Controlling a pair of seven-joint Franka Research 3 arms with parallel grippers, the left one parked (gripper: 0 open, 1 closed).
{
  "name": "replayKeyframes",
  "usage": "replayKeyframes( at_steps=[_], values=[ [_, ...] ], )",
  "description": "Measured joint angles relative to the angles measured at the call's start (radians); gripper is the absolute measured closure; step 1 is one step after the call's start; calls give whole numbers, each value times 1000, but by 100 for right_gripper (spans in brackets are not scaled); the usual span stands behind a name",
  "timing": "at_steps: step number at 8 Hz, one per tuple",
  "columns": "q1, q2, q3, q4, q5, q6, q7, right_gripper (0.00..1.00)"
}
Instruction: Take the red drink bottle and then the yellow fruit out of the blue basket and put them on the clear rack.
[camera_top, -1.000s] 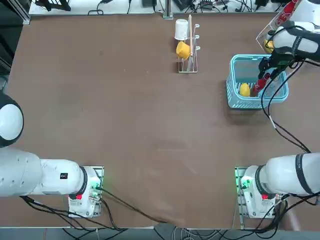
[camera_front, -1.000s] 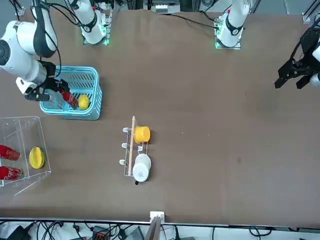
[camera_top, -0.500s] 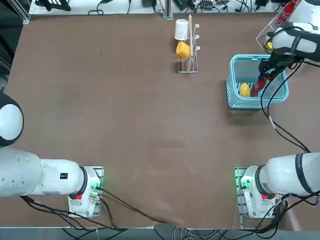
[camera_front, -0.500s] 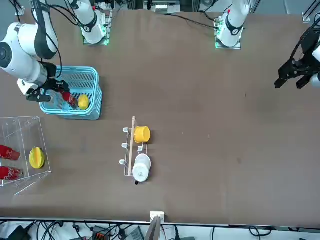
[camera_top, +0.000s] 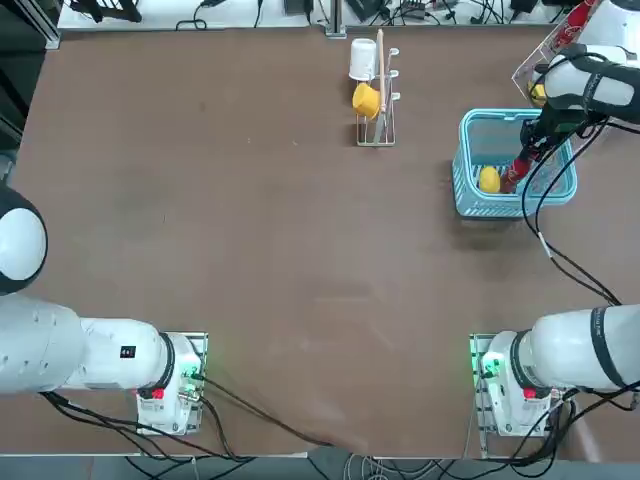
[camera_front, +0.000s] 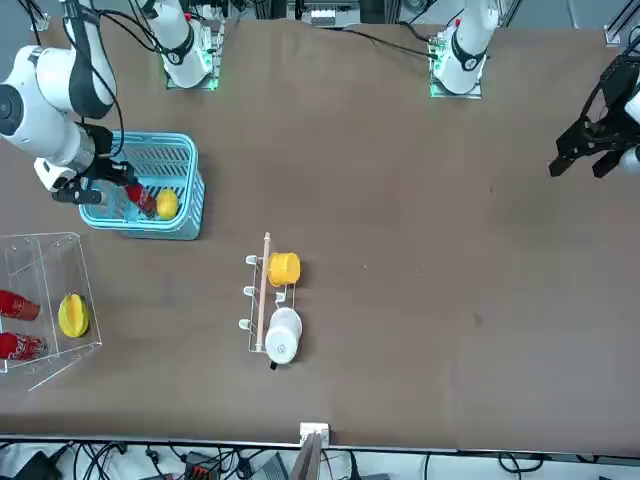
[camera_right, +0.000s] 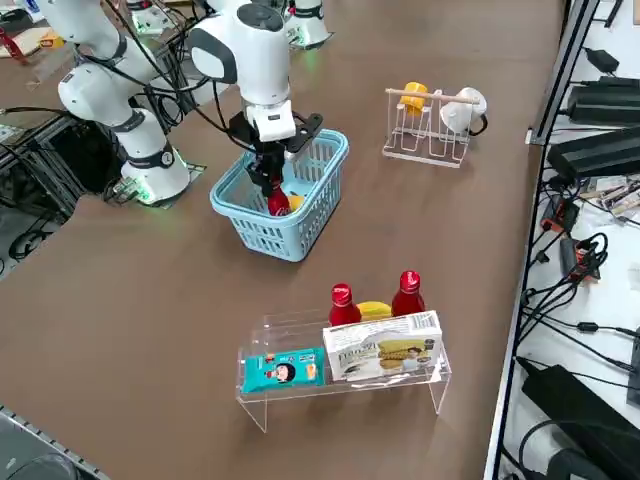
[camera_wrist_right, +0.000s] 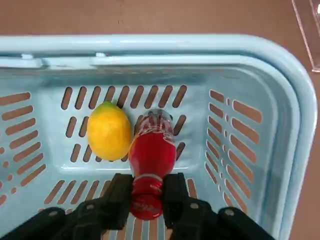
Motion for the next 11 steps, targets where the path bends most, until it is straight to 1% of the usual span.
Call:
replayKeyframes(
  at_steps=[2,3,4,6,7,10,11],
  values=[
    [0,-8,0,25,0,-32,0,63],
    [0,-17,1,72,0,-97,0,63],
    [0,-31,1,138,0,-184,0,63],
    [0,-48,4,311,0,-362,0,63],
    [0,-46,4,391,0,-410,0,63],
    [-14,-22,2,542,-4,-452,-10,63],
    [-27,-4,1,583,-26,-454,-39,63]
  ],
)
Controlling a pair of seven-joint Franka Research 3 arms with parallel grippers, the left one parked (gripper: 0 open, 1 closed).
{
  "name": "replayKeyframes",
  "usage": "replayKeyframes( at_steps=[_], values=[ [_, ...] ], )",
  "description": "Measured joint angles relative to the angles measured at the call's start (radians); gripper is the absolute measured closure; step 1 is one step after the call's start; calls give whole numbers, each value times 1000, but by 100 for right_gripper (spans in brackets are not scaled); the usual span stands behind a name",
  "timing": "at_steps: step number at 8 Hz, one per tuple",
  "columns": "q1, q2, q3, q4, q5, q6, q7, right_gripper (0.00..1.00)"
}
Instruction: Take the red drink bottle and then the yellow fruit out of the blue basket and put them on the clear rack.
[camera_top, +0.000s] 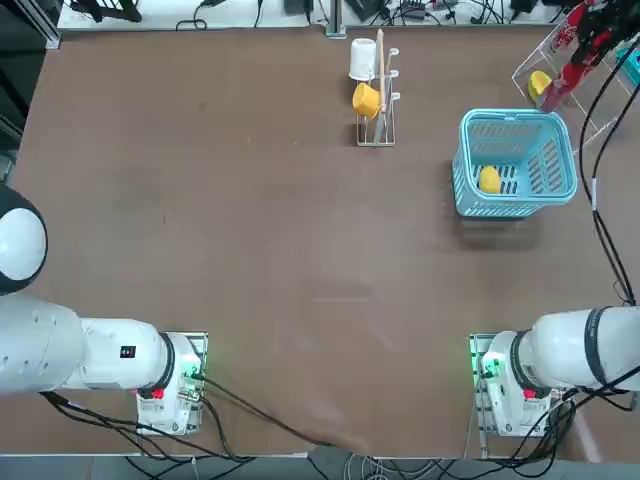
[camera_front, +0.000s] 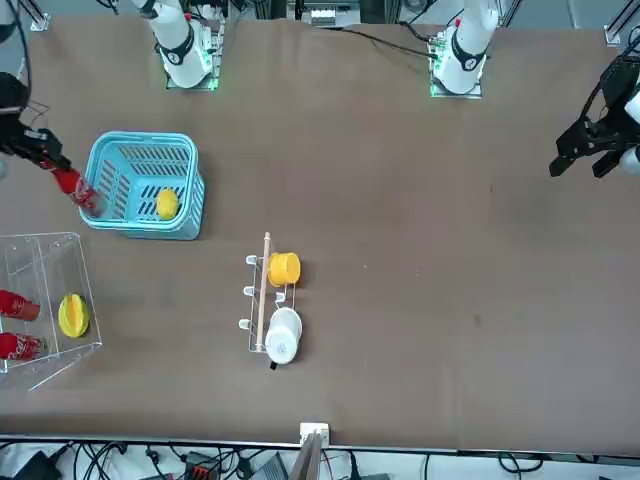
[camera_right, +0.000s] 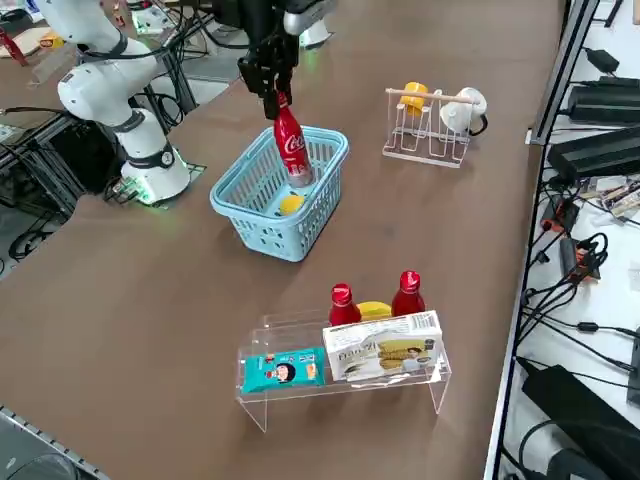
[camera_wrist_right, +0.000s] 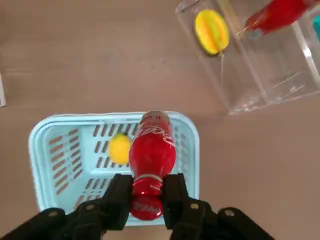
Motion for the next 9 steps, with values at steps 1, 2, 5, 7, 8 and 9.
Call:
replayKeyframes(
  at_steps=[1,2,5,7,8,9],
  values=[
    [-20,24,-1,38,-32,-2,-57,63],
    [-55,55,-3,69,-46,-3,-143,63],
    [-210,180,-10,172,-50,0,-477,63],
    [-285,268,-11,250,-50,2,-662,63],
    [-300,306,-11,277,-50,13,-722,63],
    [-306,335,-11,291,-50,43,-777,63]
  ],
)
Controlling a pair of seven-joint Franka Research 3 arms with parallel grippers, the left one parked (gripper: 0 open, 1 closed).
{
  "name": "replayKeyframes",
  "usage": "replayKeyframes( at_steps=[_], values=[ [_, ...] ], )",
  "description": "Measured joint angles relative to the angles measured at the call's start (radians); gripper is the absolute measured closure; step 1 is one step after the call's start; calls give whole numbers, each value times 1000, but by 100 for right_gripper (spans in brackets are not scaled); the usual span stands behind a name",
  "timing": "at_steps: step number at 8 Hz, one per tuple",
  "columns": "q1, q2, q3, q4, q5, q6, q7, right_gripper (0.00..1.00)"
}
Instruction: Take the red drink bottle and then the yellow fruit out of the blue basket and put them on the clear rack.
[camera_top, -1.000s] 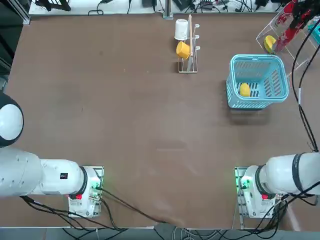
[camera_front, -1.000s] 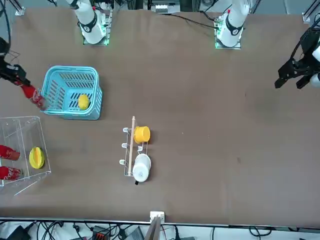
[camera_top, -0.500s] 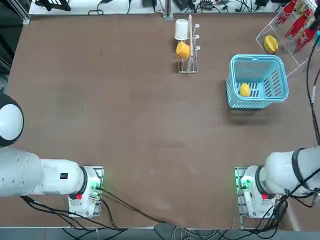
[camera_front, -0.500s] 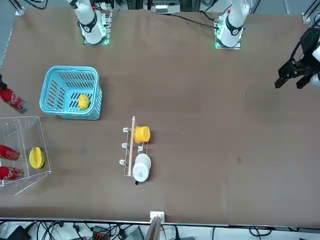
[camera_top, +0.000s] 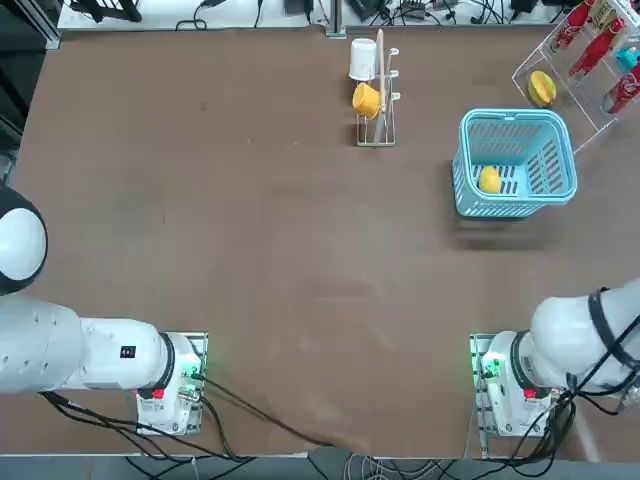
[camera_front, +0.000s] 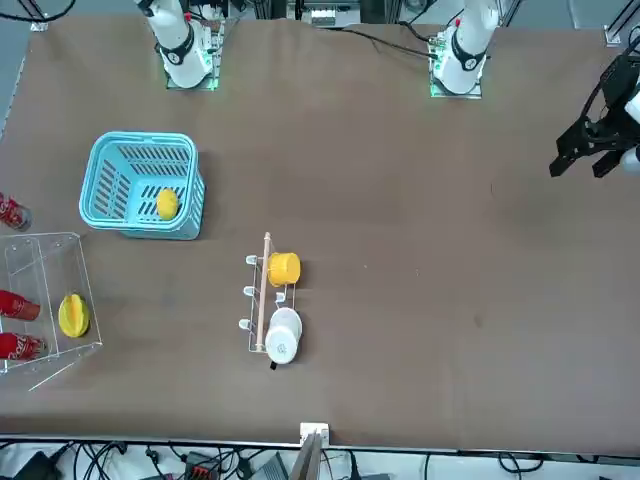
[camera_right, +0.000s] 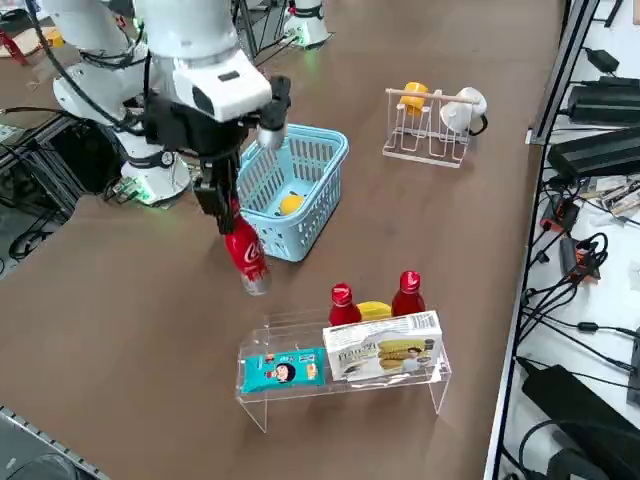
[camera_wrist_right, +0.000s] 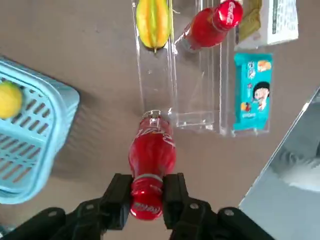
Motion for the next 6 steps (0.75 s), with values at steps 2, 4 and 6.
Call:
replayKeyframes(
  at_steps=[2,4,6],
  values=[
    [-16,49,0,29,0,64,-85,63],
    [-32,99,0,84,0,74,-145,63],
    [-38,137,0,111,0,75,-157,63]
  ],
)
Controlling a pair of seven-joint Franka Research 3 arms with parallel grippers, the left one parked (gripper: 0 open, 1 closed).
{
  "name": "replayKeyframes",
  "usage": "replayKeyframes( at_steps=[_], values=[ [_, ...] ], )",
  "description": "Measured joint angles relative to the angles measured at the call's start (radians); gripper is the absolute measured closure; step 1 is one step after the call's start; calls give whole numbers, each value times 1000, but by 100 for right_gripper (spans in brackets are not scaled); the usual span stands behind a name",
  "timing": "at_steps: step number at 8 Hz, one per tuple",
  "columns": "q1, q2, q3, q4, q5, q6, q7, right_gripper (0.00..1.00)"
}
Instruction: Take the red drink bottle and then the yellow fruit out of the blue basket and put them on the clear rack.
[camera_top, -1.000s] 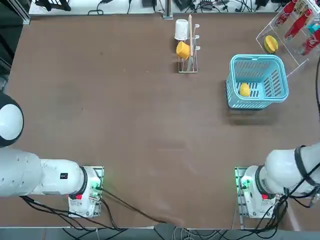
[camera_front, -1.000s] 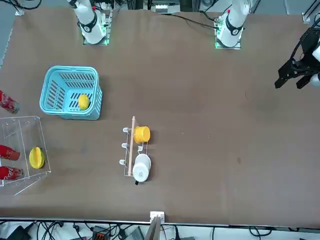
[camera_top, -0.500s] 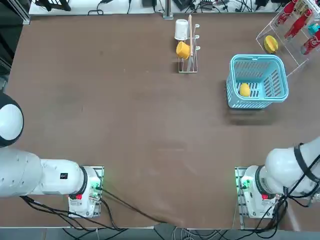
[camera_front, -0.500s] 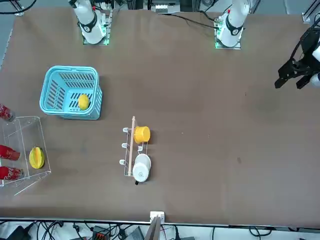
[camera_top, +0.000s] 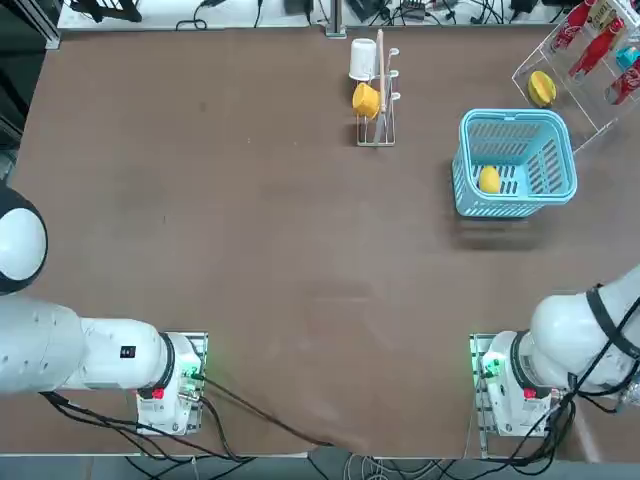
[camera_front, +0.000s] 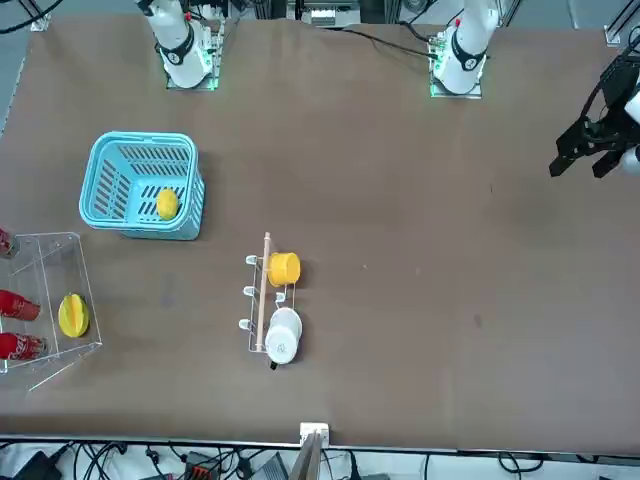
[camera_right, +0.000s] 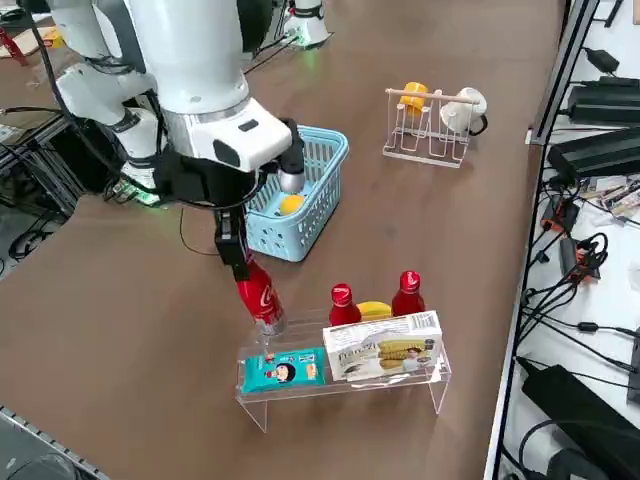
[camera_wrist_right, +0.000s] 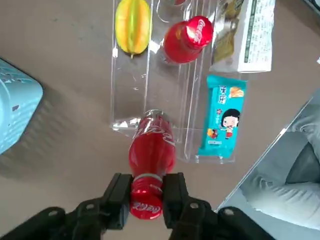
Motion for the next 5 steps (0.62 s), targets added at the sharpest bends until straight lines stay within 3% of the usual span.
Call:
replayKeyframes(
  at_steps=[5],
  values=[
    [-3,56,0,6,0,58,-1,63]
  ],
)
